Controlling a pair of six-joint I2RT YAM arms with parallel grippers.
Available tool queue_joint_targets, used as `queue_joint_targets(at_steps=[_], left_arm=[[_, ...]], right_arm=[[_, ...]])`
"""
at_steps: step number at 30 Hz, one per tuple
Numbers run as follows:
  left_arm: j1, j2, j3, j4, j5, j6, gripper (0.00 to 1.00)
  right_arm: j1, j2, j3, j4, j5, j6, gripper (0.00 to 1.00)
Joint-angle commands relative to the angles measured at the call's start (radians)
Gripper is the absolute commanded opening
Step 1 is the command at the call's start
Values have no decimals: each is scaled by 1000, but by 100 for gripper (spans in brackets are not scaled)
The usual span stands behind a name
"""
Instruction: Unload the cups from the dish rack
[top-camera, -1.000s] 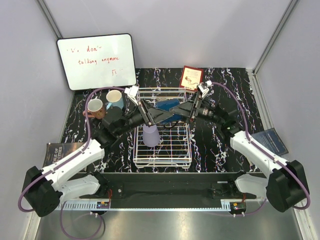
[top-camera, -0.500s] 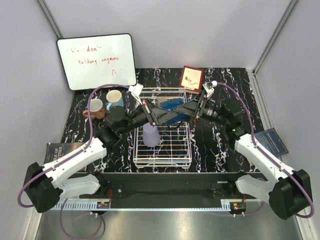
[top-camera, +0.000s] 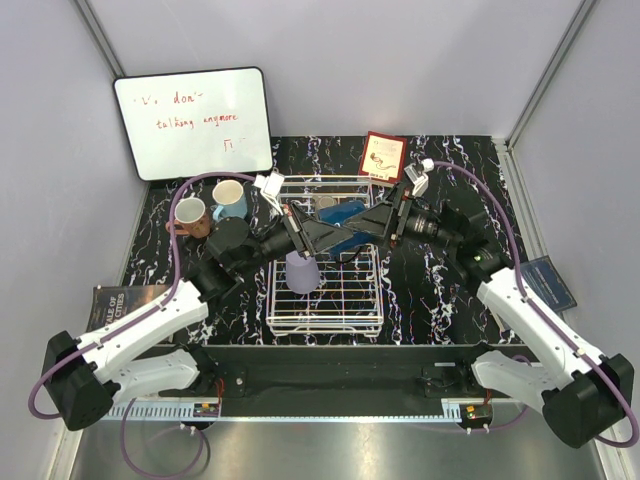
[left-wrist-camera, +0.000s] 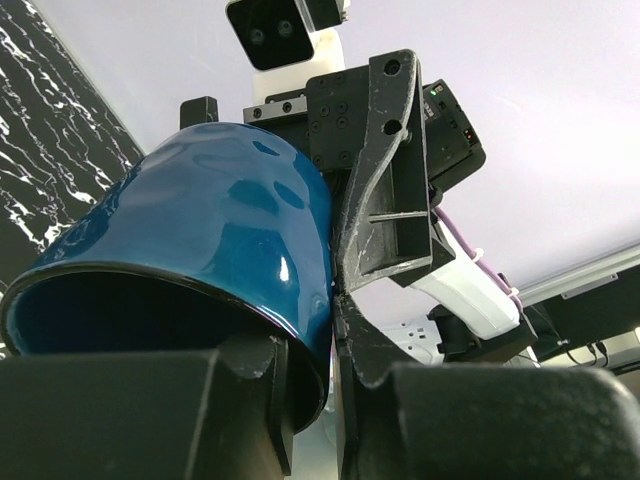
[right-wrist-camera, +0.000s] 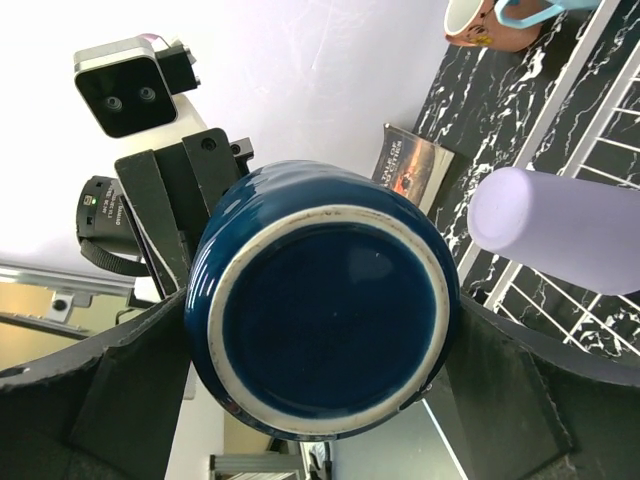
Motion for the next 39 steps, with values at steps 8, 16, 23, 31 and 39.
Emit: queue_joint_targets(at_steps=[8, 16, 23, 31, 39], left_arm=[[10, -66, 1, 69, -53, 61, 0], [18, -130, 4, -11, -71, 98, 0], [18, -150, -16, -28, -74, 96, 0], [24, -190, 103, -336, -233, 229, 0], [131, -94, 459, -885, -575, 467, 0]], right_arm=[[0, -40, 115, -139, 120, -156, 100], [2, -43, 193, -225, 157, -213, 100], [0, -61, 192, -228, 175, -206, 100], [1, -91, 320, -476, 419, -379, 100], [2, -115, 316, -615, 588, -459, 100]])
